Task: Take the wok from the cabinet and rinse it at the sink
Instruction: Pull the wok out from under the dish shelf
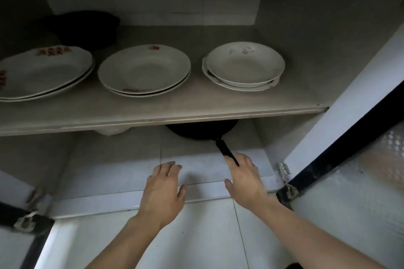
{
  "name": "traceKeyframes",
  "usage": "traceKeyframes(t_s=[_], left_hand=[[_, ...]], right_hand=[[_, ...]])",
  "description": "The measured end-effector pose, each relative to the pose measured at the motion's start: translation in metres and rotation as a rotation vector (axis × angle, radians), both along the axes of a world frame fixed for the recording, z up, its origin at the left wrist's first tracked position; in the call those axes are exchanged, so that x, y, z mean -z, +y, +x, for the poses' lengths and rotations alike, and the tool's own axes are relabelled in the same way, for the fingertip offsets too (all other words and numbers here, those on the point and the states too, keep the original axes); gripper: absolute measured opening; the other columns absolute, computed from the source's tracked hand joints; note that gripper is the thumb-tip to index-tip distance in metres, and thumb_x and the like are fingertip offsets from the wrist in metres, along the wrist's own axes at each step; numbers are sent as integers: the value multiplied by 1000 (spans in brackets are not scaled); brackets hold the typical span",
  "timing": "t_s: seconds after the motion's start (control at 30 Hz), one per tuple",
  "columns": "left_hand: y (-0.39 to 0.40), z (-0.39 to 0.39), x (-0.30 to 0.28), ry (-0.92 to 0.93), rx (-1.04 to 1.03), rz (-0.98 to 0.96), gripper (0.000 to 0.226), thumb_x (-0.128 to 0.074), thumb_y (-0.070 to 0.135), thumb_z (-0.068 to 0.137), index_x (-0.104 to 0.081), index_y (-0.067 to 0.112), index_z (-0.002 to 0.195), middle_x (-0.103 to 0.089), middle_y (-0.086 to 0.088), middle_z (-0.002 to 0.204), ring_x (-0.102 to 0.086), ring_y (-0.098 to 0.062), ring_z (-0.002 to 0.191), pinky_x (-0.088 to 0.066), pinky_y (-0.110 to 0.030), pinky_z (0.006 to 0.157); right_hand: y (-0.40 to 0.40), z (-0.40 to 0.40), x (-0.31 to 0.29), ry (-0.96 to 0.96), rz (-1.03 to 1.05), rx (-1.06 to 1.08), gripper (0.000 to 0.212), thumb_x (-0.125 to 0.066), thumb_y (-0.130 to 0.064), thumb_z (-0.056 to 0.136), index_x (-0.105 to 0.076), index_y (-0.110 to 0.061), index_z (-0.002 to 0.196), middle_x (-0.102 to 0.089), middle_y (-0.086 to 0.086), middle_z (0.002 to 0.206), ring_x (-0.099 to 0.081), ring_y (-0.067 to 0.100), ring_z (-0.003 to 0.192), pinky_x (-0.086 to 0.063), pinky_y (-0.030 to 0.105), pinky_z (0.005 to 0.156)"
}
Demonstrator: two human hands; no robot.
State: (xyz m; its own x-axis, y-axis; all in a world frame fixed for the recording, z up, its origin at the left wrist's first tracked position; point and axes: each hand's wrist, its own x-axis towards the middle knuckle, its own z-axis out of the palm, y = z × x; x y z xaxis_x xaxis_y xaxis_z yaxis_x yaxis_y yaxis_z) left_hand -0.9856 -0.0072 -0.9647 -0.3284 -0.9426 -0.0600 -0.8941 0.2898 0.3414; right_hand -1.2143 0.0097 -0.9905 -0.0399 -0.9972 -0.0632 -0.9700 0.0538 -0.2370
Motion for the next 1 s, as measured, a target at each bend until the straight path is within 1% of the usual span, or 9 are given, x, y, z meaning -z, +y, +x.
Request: traceKeyframes(t_s=[0.1, 0.23, 0.37, 0.47, 0.6, 0.73, 0.83, 0.9, 1.0], left_hand=[[-6, -9, 12, -16, 53, -33, 50, -51, 33, 94, -43, 19, 142, -37, -1, 152, -32, -22, 138, -33, -35, 109], [-16, -19, 21, -41, 85, -81, 50, -53, 31, 93, -45, 16, 140, -40, -4, 150, -37, -26, 135, -36, -38, 106], [-12, -15, 30, -33, 80, -75, 50, -53, 31, 93, -45, 17, 141, -40, -2, 150, -35, -24, 136, -35, -37, 107], [-9, -10, 35, -38, 77, -74, 50, -56, 30, 91, -48, 16, 139, -42, -3, 149, -37, -25, 136, -37, -39, 106], [-11, -7, 39, -53, 64, -67, 51, -57, 30, 90, -49, 15, 138, -43, -4, 148, -38, -26, 135, -38, -40, 106], [-10, -14, 41, -69, 85, -49, 52, -51, 32, 94, -41, 17, 143, -35, -2, 153, -30, -23, 139, -32, -36, 109], [-9, -22, 38, -53, 107, -48, 52, -49, 32, 94, -39, 17, 144, -32, -1, 153, -28, -23, 139, -30, -35, 109], [-9, -24, 39, -48, 126, -59, 52, -52, 30, 92, -43, 15, 141, -37, -4, 150, -32, -25, 137, -34, -37, 108], [-11, -22, 47, -60, 158, -96, 48, -61, 26, 85, -54, 12, 131, -51, -8, 139, -45, -29, 126, -43, -41, 99]], right_hand=[[-15, -4, 17, 30, 14, -20, 63, -54, -20, 90, -26, -18, 147, -22, 5, 152, -20, 27, 138, -26, 38, 110], [-27, -11, 36, 58, -20, -23, 71, -56, -3, 82, -28, -17, 146, -25, 5, 149, -25, 27, 133, -35, 38, 102], [-30, -19, 52, -22, -41, -2, 77, -52, 11, 77, -30, -17, 145, -29, 4, 146, -35, 24, 123, -45, 33, 94], [-30, -19, 58, -97, -74, 32, 82, -46, 18, 75, -28, -15, 147, -27, 5, 146, -36, 22, 121, -44, 31, 98], [-25, -16, 59, -140, -99, 61, 88, -46, 21, 73, -22, -15, 150, -20, 3, 148, -29, 22, 126, -37, 27, 105], [-6, -25, 64, -193, -132, 29, 88, -42, 23, 67, -29, -13, 146, -23, 2, 146, -31, 19, 120, -32, 22, 104], [21, -35, 63, -196, -115, 28, 87, -40, 23, 63, -34, -12, 143, -24, 0, 144, -34, 17, 120, -33, 24, 107], [40, -45, 63, -152, -111, 12, 85, -43, 21, 62, -36, -13, 139, -26, -2, 140, -39, 16, 118, -36, 25, 105], [68, -60, 64, -139, -105, -32, 80, -46, 20, 59, -41, -17, 130, -31, -6, 133, -44, 15, 113, -38, 25, 101]])
